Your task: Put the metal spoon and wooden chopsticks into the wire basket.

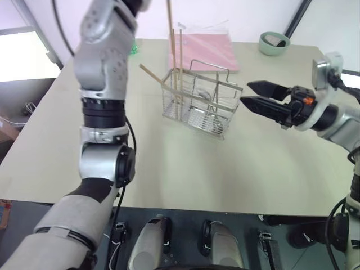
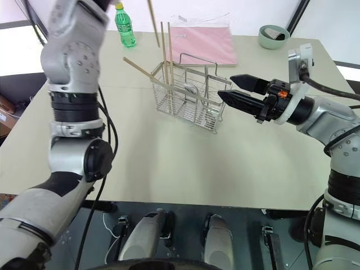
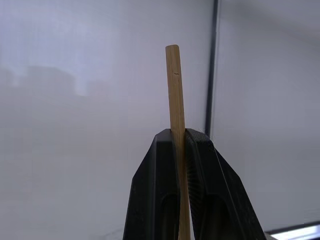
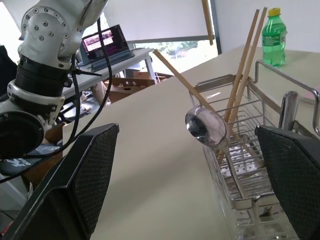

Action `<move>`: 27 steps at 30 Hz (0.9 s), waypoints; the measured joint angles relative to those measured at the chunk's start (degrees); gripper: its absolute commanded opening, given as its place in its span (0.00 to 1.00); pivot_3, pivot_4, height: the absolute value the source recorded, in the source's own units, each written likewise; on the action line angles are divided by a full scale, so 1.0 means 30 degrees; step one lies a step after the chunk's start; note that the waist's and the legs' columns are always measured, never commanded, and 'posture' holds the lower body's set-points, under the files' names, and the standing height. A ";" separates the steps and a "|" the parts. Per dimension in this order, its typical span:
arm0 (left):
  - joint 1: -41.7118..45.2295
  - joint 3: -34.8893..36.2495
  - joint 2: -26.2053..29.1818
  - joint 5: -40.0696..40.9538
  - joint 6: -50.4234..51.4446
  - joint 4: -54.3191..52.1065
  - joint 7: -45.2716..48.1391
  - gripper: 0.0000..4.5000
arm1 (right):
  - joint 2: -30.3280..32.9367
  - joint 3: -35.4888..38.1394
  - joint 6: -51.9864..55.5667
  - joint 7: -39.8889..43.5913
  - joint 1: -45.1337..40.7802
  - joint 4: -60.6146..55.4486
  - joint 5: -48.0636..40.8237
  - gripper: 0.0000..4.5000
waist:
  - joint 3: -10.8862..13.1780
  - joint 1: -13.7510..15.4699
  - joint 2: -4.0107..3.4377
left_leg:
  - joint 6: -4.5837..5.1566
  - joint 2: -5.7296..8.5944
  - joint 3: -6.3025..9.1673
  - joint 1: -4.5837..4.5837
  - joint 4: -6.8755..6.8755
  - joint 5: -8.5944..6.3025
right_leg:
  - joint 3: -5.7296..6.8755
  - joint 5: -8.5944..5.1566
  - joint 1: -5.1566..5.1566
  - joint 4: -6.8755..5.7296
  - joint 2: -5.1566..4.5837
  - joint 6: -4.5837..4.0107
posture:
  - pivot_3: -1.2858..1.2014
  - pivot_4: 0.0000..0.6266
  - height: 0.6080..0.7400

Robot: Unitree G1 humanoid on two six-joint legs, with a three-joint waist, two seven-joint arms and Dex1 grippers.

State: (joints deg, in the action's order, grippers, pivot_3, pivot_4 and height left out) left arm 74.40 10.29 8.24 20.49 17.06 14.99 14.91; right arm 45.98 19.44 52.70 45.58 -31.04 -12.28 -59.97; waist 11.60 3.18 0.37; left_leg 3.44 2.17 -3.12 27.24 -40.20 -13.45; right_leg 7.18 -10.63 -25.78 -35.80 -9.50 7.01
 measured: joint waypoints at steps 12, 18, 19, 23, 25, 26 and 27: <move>-0.1530 -0.1008 -0.1295 -0.1350 -0.2350 0.2308 0.0041 0.18 | 0.0005 0.1095 0.0227 -0.1473 0.0704 -0.0905 -0.1040 1.00 | 0.0000 -0.0274 0.0001 | 0.0141 0.0007 0.0010 -0.0009 -0.0007 -0.0058 | -0.0003 0.0002 0.0004 -0.0023 -0.0010 -0.0004 | 0.52 0.24 0.59; -0.2149 -0.0982 -0.1584 -0.1149 -0.2062 0.2187 0.0437 0.82 | 0.0006 0.1168 0.0229 -0.1786 0.0703 -0.0907 -0.1302 1.00 | 0.0001 -0.0273 0.0001 | 0.0141 0.0006 0.0012 -0.0008 -0.0007 -0.0059 | -0.0003 0.0002 0.0001 -0.0025 -0.0012 -0.0004 | 0.52 0.24 0.59; -0.2250 -0.0983 -0.1575 -0.1165 -0.1975 0.2149 0.0442 0.96 | 0.0011 0.1168 0.0229 -0.1792 0.0704 -0.0905 -0.1306 1.00 | 0.0001 -0.0273 0.0001 | 0.0141 0.0006 0.0013 -0.0006 -0.0009 -0.0058 | -0.0003 0.0002 0.0001 -0.0025 -0.0011 -0.0004 | 0.52 0.24 0.59; -0.2267 -0.0951 -0.1458 -0.1112 -0.1194 0.1198 0.0378 0.99 | 0.0013 0.1145 0.0222 -0.1779 0.0687 -0.0827 -0.1288 1.00 | 0.0000 -0.0284 0.0001 | 0.0142 0.0006 0.0013 -0.0005 -0.0009 -0.0059 | -0.0005 0.0001 0.0000 -0.0024 -0.0011 -0.0004 | 0.52 0.24 0.59; -0.2256 -0.0906 -0.1118 -0.0862 -0.0434 0.0504 0.0266 0.99 | 0.0014 0.1087 0.0194 -0.1710 0.0650 -0.0659 -0.1232 1.00 | 0.0000 -0.0298 0.0001 | 0.0142 0.0006 0.0014 -0.0008 -0.0009 -0.0059 | -0.0006 0.0002 -0.0002 -0.0032 -0.0010 -0.0004 | 0.52 0.24 0.59; -0.2236 -0.0860 -0.0818 -0.0768 0.0016 0.0132 0.0218 0.99 | 0.0016 0.1029 0.0160 -0.1639 0.0626 -0.0626 -0.1153 1.00 | 0.0000 -0.0300 0.0001 | 0.0141 0.0006 0.0015 -0.0008 -0.0009 -0.0058 | -0.0006 0.0001 -0.0005 -0.0035 -0.0008 -0.0005 | 0.52 0.24 0.59; -0.2114 -0.0813 -0.0292 -0.0620 0.0736 -0.0205 0.0195 0.99 | 0.0046 0.0894 0.0084 -0.1532 0.0564 -0.0577 -0.1020 1.00 | 0.0000 -0.0318 0.0001 | 0.0140 0.0006 0.0015 -0.0007 -0.0009 -0.0058 | -0.0008 0.0001 -0.0011 -0.0043 -0.0006 -0.0005 | 0.52 0.24 0.59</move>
State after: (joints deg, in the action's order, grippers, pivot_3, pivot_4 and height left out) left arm 68.05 7.86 7.36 18.63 19.27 14.38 15.49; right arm 46.12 22.12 52.95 40.98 -29.35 -14.01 -63.03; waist 11.60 2.22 0.37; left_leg 3.86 2.18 -3.08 27.22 -40.23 -13.63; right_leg 7.16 -10.62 -25.81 -35.93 -9.52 7.00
